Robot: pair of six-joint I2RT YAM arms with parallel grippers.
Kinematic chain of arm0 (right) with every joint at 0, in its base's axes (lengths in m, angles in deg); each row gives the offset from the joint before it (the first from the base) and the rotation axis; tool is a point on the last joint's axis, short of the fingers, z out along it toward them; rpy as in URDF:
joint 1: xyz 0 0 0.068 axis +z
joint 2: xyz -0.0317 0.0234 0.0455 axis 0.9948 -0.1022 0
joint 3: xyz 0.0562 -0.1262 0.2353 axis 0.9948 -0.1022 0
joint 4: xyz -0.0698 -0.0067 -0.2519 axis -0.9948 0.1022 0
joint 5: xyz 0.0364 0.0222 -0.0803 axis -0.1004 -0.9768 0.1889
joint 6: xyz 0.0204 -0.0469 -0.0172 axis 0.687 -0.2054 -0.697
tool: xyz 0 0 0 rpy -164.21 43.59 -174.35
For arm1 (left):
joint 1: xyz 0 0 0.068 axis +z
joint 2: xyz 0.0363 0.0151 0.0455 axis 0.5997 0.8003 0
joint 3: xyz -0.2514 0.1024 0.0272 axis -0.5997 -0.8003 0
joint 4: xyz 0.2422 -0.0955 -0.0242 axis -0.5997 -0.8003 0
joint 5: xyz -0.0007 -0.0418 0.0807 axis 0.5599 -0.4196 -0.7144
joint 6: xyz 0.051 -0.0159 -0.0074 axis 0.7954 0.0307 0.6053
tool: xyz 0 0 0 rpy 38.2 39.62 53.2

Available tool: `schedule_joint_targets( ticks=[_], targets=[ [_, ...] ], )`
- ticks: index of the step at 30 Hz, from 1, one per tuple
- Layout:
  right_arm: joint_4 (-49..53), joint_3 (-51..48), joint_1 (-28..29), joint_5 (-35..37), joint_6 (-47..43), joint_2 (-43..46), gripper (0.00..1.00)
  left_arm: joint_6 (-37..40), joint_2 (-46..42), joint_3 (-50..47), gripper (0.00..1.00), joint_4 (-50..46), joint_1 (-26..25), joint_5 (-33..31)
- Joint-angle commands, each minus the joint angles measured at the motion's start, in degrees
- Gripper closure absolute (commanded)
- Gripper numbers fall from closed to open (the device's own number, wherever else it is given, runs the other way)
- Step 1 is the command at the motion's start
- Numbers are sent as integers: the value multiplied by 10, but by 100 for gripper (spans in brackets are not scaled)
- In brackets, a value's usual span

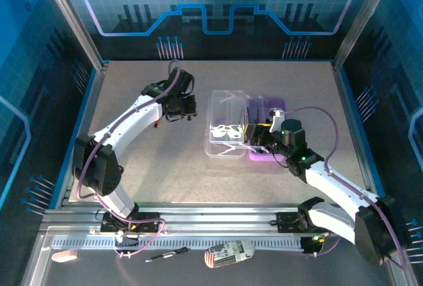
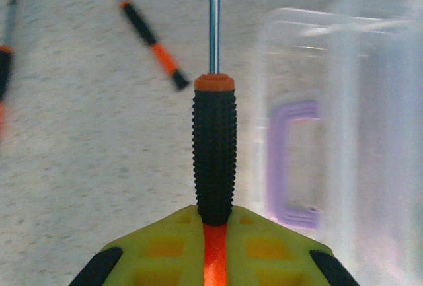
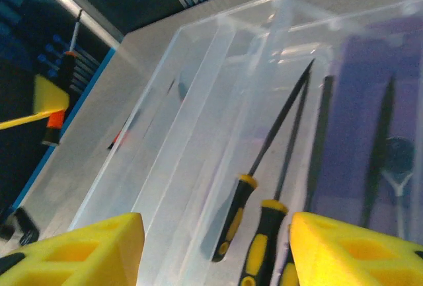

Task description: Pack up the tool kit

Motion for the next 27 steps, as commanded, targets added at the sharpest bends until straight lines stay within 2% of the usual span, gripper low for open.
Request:
schedule_joint_targets(
  ticks=[1, 7, 12, 18, 27],
  targets=[
    [-12, -11, 5, 81, 7, 24, 39, -18, -1, 42, 88, -15, -41, -4],
    [-11, -32, 5, 135, 25, 34, 38, -50, 56, 108, 89, 7, -118, 32],
    [19, -38, 5, 179, 32, 60, 38, -74, 105, 126, 91, 45, -155, 51],
    [24, -40, 5, 188, 31, 71, 37, -103, 137, 130, 90, 66, -176, 63],
    [29, -34, 6, 183, 31, 61, 37, -127, 157, 119, 87, 68, -183, 69]
  ],
)
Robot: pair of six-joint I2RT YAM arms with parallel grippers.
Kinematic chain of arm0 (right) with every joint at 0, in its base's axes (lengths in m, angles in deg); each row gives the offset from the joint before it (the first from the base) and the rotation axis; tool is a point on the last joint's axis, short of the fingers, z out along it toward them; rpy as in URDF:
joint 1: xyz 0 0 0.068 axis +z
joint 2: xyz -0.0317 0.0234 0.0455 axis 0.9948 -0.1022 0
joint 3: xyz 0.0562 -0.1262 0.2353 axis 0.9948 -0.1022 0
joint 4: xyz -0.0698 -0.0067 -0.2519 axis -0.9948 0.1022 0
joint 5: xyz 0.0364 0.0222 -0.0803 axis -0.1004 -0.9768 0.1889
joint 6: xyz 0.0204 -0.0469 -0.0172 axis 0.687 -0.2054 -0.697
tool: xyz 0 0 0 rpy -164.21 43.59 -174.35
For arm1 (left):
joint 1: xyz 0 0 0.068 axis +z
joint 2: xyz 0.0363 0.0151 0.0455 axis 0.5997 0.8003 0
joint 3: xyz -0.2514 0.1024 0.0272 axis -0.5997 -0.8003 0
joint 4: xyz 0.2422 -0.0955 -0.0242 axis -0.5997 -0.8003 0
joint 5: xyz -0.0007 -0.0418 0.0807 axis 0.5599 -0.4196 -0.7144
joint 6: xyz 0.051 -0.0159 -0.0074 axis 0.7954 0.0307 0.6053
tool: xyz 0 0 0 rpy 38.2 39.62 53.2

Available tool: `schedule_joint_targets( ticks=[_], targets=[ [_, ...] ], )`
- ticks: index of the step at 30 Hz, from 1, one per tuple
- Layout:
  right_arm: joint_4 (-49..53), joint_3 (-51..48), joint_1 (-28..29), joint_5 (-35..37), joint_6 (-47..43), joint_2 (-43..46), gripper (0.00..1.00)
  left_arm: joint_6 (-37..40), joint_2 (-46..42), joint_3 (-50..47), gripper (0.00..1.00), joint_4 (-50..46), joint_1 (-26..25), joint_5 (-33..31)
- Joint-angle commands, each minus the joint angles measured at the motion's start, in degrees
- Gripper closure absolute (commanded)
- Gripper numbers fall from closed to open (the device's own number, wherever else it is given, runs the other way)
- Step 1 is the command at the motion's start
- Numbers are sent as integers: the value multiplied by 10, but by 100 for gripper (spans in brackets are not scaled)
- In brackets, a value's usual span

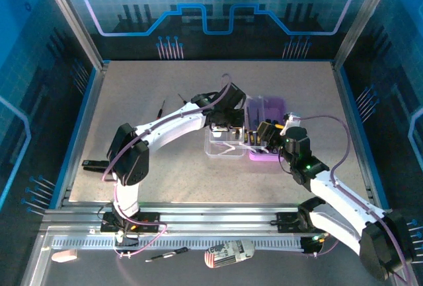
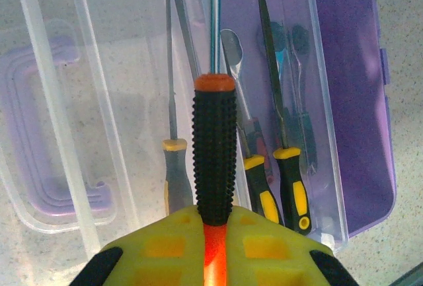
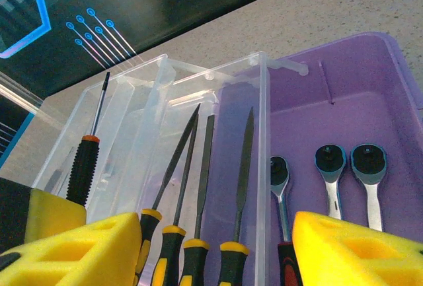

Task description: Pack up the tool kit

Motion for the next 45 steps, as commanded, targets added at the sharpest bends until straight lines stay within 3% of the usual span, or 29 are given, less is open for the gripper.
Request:
schedule_joint_targets(
  ticks=[1, 26, 45],
  targets=[
    [7, 7, 5, 12, 6, -5, 37, -17, 9, 3, 86, 15, -7, 17],
    [21, 17, 5, 7, 7, -15, 36, -23, 16, -24, 81, 24, -7, 33],
    [24, 22, 5, 0, 6, -21, 35, 7, -29, -16, 56, 27, -4, 16]
  ],
)
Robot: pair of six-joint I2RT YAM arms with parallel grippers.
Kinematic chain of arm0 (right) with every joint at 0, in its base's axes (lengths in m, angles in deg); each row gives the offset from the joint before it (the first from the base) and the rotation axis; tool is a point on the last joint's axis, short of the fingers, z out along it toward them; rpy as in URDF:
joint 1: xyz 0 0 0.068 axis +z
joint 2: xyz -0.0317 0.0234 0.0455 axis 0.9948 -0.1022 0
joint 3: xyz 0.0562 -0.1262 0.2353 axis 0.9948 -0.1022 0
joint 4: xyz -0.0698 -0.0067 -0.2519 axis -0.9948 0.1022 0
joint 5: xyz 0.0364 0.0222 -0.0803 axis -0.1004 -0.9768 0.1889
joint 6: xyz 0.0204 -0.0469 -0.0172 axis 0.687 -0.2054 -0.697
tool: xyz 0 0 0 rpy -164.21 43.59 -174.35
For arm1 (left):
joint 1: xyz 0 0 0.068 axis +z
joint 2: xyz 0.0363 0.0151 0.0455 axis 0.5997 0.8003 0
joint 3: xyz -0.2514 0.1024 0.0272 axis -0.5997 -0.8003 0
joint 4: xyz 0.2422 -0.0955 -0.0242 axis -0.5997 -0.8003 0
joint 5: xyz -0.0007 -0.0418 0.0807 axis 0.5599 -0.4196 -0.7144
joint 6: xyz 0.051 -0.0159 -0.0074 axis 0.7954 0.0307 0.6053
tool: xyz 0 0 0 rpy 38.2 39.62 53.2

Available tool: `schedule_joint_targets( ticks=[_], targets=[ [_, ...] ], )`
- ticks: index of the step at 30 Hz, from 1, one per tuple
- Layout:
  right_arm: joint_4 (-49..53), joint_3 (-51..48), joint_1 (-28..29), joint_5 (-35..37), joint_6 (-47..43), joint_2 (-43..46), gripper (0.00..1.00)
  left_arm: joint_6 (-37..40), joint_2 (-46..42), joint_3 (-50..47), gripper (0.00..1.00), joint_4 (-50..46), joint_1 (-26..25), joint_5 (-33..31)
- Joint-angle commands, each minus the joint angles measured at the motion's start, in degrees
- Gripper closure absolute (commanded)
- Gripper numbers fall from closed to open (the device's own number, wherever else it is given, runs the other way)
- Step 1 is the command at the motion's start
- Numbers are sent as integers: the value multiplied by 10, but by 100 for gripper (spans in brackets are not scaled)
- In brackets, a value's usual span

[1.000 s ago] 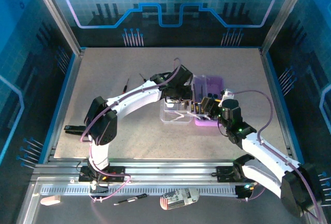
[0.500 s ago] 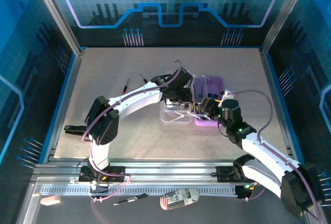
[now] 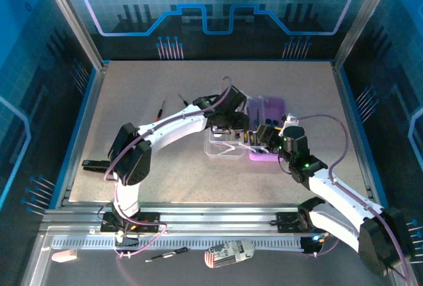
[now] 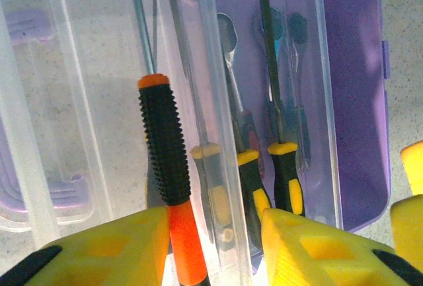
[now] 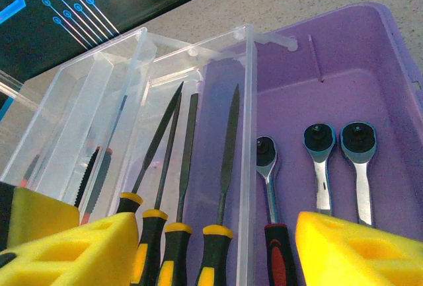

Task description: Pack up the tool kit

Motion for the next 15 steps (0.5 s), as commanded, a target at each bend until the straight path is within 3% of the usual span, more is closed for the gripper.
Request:
schedule_joint_targets(
  ticks=[1, 8, 15],
  targets=[
    [1, 18, 5, 1, 7, -1, 35, 31, -40, 3, 55, 6, 0, -9],
    [-25, 9, 5, -24, 2, 1, 33, 91, -114, -12, 42, 26, 14, -68],
    [-49, 14, 7, -77, -6, -24, 30, 102, -172, -78, 32, 8, 86, -91]
  ],
)
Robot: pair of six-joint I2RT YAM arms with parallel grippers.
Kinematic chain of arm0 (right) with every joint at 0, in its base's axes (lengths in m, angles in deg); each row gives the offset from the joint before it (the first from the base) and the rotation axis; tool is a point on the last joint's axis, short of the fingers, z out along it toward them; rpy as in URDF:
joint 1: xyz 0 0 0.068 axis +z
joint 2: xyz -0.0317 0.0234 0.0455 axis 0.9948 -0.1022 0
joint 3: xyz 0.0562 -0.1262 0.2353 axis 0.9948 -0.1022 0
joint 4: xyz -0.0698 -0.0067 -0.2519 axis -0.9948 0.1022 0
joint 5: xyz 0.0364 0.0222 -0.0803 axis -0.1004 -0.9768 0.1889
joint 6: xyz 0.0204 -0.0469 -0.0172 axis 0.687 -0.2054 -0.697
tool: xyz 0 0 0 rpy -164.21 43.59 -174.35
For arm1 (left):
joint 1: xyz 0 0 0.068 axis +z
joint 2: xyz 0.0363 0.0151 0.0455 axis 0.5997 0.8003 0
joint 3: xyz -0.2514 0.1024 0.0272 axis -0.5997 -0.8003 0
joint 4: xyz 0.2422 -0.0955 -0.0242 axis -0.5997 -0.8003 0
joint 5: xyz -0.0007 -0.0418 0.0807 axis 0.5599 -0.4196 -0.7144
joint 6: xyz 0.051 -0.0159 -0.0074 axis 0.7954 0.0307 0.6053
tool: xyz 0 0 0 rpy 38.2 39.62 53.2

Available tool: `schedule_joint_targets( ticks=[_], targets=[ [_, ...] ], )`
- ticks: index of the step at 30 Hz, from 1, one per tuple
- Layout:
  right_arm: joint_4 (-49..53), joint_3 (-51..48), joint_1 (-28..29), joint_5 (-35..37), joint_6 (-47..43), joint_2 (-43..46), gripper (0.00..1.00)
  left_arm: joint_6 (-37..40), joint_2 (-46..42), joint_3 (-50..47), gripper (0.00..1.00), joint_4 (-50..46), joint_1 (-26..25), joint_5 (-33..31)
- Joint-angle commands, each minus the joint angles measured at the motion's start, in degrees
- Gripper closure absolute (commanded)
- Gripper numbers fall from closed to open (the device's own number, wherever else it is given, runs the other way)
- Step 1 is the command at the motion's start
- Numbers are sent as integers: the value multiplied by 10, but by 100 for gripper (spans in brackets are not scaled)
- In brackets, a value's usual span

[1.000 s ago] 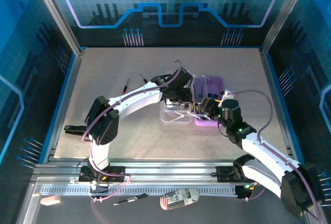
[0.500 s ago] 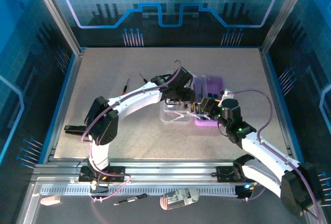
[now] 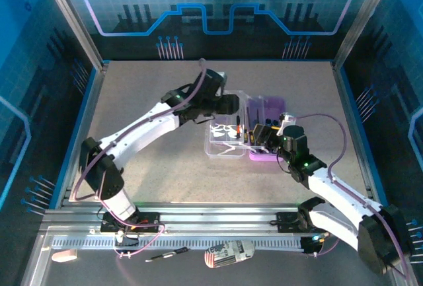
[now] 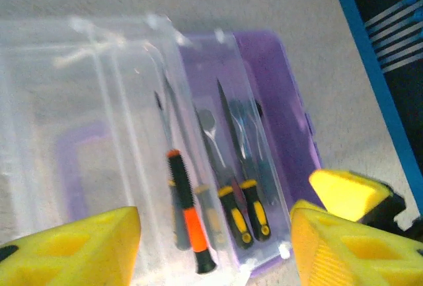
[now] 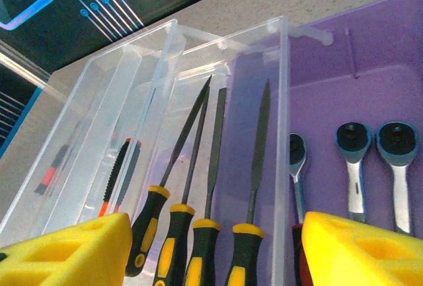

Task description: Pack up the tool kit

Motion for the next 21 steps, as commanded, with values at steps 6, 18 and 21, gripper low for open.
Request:
schedule_joint_targets(
  ticks=[6, 18, 21],
  targets=[
    [-24, 28, 16, -27, -18, -43, 30, 65, -49, -103, 25, -27, 150, -27],
    [-22, 30, 18, -12, -25, -45, 30, 43, 72, -129, 31, -15, 379, 35],
    [-19, 30, 18, -8, -26, -41, 30, 59, 133, -89, 31, -44, 385, 23]
  ],
)
